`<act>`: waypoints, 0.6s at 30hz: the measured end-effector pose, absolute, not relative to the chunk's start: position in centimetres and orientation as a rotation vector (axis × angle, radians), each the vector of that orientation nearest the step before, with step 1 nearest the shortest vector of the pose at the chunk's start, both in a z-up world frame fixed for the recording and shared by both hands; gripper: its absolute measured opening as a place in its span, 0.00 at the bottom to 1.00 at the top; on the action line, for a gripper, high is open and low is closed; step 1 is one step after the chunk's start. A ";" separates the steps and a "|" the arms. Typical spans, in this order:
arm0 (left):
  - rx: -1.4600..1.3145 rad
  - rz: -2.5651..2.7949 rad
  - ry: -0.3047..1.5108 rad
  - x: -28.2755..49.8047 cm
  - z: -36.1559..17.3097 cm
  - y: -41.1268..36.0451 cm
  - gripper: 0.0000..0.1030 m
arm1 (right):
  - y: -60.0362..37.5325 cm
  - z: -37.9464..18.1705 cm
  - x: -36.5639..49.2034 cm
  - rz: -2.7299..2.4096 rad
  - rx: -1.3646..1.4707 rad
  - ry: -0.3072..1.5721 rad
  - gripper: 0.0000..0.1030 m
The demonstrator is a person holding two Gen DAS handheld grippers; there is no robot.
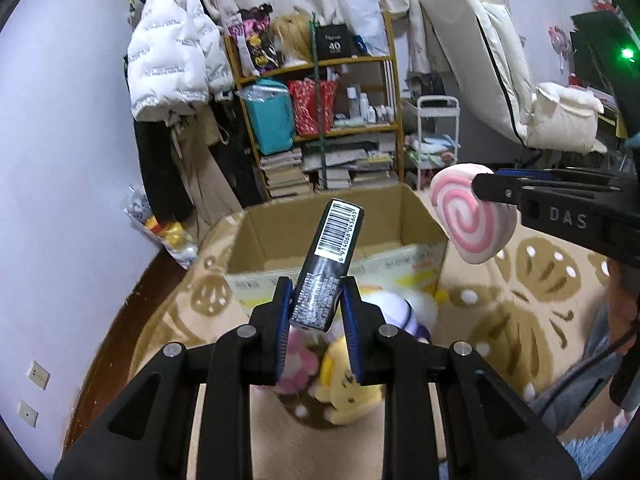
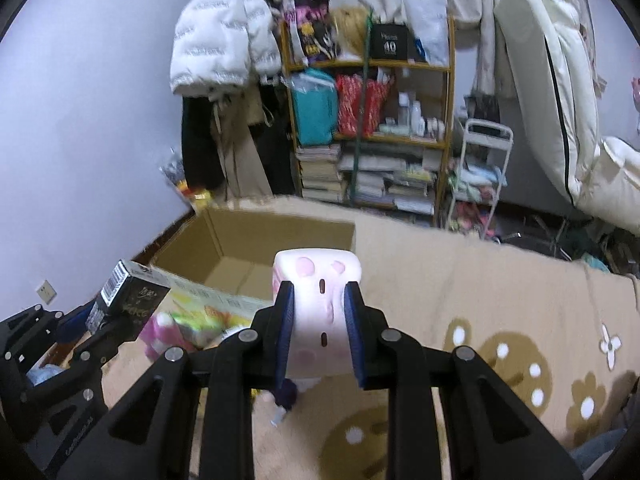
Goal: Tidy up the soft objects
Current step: 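Carry both items over the box and release them inside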
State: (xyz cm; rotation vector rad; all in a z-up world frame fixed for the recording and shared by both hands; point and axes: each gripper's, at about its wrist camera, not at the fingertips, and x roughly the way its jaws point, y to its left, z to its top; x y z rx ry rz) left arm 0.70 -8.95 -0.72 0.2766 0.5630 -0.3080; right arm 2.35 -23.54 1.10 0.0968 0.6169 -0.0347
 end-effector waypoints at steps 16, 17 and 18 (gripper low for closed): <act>0.323 -0.234 0.440 7.2 3.9 -7.5 0.23 | -22.4 7.6 6.5 -0.051 0.022 0.450 0.25; 0.328 -0.237 0.434 7.6 3.8 -7.6 0.23 | -22.3 7.7 6.9 -0.050 0.030 0.445 0.25; 0.327 -0.237 0.432 8.0 3.7 -7.6 0.23 | -22.3 7.7 7.2 -0.047 0.038 0.441 0.25</act>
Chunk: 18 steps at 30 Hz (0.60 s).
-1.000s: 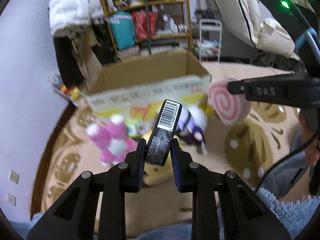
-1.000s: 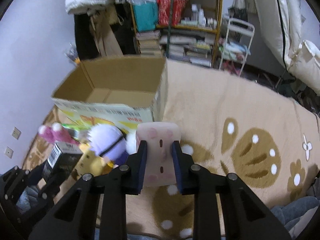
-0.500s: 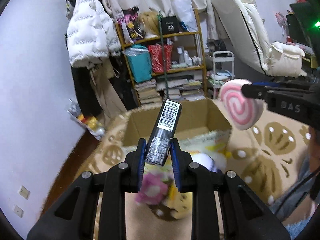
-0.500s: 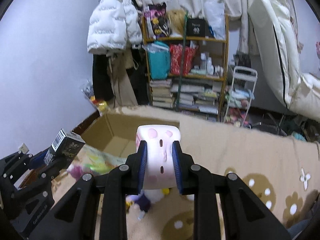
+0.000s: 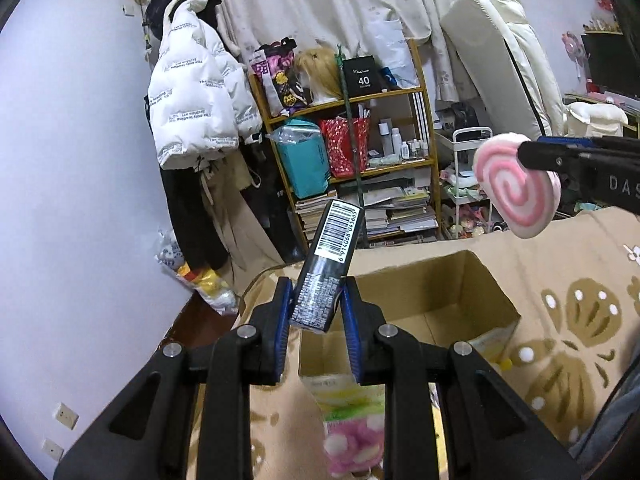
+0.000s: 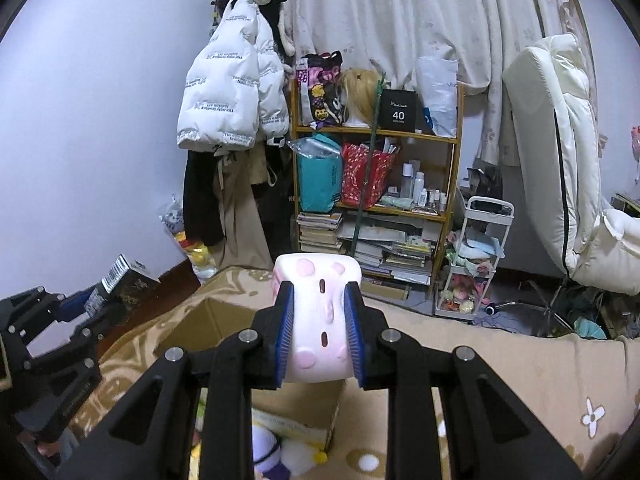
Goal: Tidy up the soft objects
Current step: 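Carry both items over the box and release them inside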
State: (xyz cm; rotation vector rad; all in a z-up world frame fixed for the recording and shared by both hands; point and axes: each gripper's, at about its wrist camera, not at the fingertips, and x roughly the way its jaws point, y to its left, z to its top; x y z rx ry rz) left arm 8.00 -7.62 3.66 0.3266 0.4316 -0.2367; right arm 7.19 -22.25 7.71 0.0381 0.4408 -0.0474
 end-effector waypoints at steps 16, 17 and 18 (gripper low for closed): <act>0.332 -0.286 0.580 12.8 -1.9 -9.2 0.24 | -22.2 -0.1 12.0 0.016 0.134 0.591 0.26; 0.330 -0.284 0.595 13.1 -2.2 -9.2 0.24 | -22.3 -0.4 12.2 0.017 0.133 0.599 0.26; 0.326 -0.283 0.616 13.6 -2.6 -9.1 0.24 | -22.3 -0.8 12.4 0.019 0.129 0.607 0.26</act>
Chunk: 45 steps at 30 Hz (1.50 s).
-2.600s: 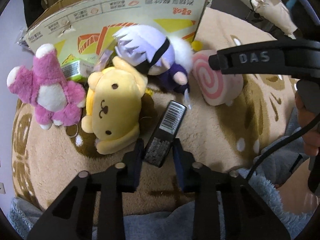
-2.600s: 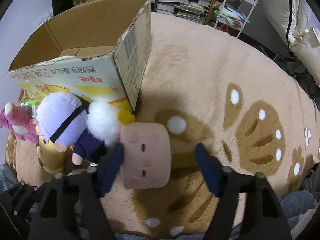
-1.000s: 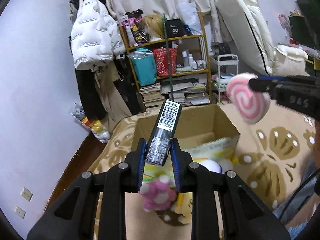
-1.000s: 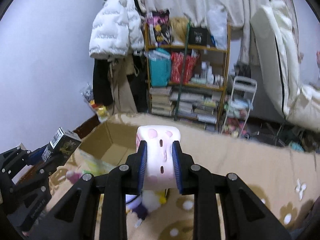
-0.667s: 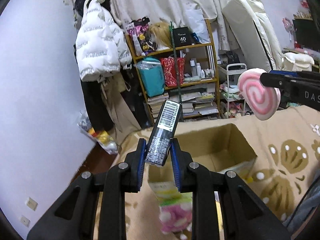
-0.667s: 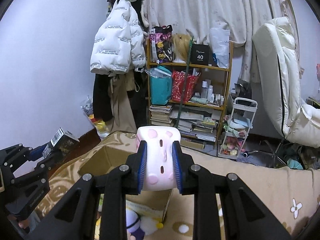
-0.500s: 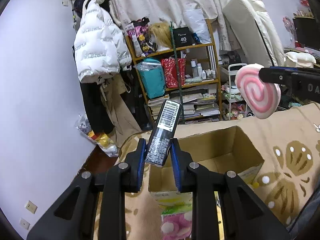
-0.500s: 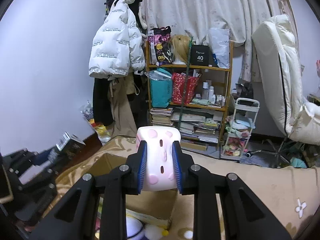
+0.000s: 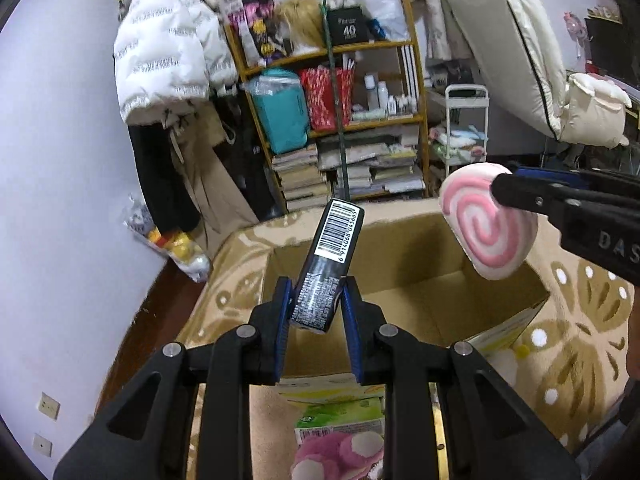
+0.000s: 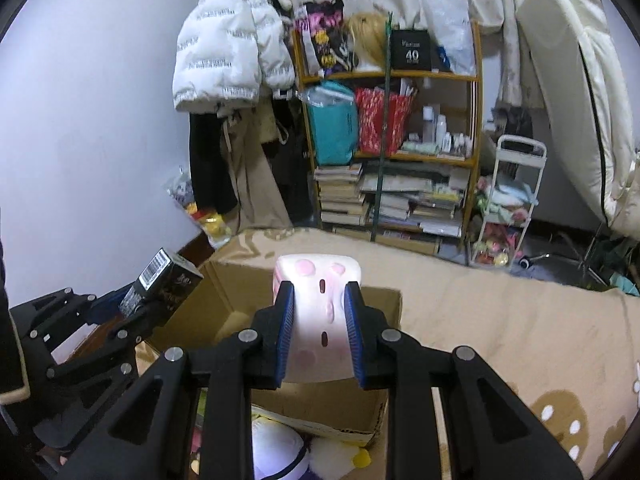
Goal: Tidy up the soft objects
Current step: 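Carry both items over the box and release them inside, then move both tools back toward the remaining toys in front of the box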
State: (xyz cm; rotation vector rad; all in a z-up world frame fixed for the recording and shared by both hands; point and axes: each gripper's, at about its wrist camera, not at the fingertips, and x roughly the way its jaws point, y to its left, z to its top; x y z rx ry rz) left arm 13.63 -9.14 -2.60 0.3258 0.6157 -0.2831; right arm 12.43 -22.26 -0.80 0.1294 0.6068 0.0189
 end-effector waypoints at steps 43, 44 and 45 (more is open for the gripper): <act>0.201 -0.165 0.714 8.6 -0.7 -3.1 0.87 | -20.7 -0.3 6.1 0.035 0.178 0.648 0.89; 0.205 -0.161 0.712 8.4 -0.7 -3.1 0.90 | -20.6 -0.4 6.0 0.029 0.174 0.653 0.91; 0.210 -0.160 0.710 8.1 -0.6 -3.0 0.91 | -20.5 -0.5 5.8 0.023 0.171 0.656 0.96</act>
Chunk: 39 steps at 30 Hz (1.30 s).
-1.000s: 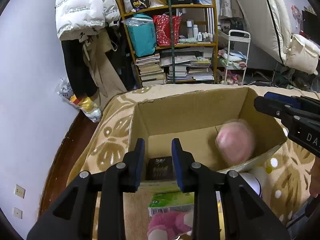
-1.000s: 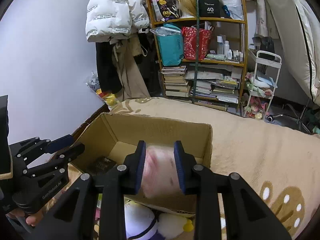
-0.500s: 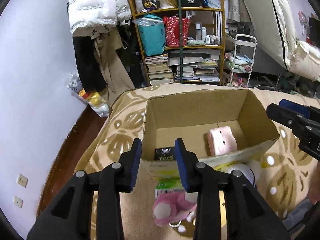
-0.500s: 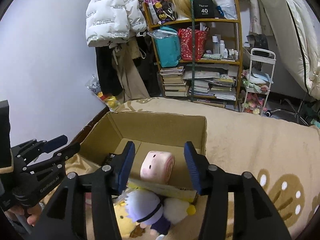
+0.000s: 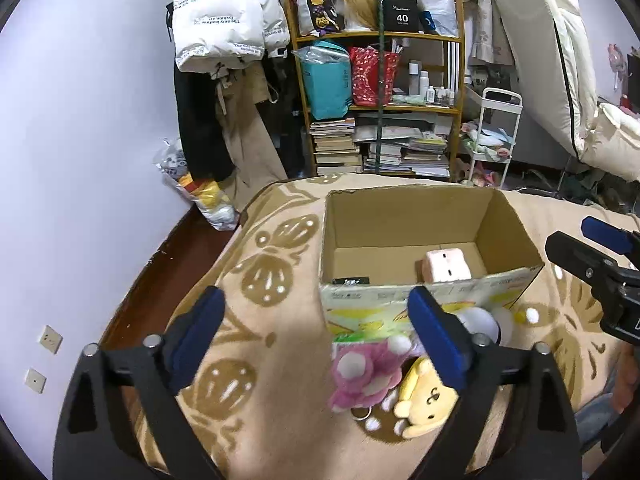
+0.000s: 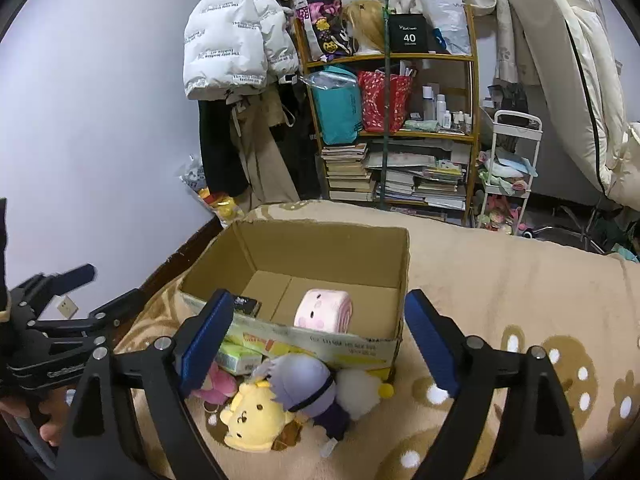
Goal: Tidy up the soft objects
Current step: 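Move both tools back toward the remaining toys in front of the box, then grasp the pink plush with the left tool while the right tool grasps the white-haired doll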
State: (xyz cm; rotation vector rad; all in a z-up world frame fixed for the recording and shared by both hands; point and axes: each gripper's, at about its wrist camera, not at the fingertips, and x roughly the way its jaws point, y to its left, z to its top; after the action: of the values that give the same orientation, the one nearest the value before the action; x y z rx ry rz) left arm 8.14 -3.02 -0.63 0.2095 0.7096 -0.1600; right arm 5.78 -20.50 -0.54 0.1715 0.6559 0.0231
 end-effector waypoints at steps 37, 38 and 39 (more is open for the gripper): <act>0.196 -0.186 0.935 10.1 -6.6 -3.3 0.95 | -18.5 -7.7 7.6 0.023 0.109 0.935 1.00; 0.200 -0.187 0.943 10.2 -6.9 -3.4 0.95 | -18.4 -7.9 7.6 0.012 0.100 0.939 1.00; 0.205 -0.188 0.952 10.4 -7.1 -3.6 0.95 | -18.4 -8.2 7.7 0.004 0.091 0.944 1.00</act>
State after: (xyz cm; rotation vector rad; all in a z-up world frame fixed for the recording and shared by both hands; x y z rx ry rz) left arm 10.38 -3.63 -7.14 0.2051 0.9522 -0.1884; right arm 7.67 -18.42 -8.17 0.0908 0.9438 0.0038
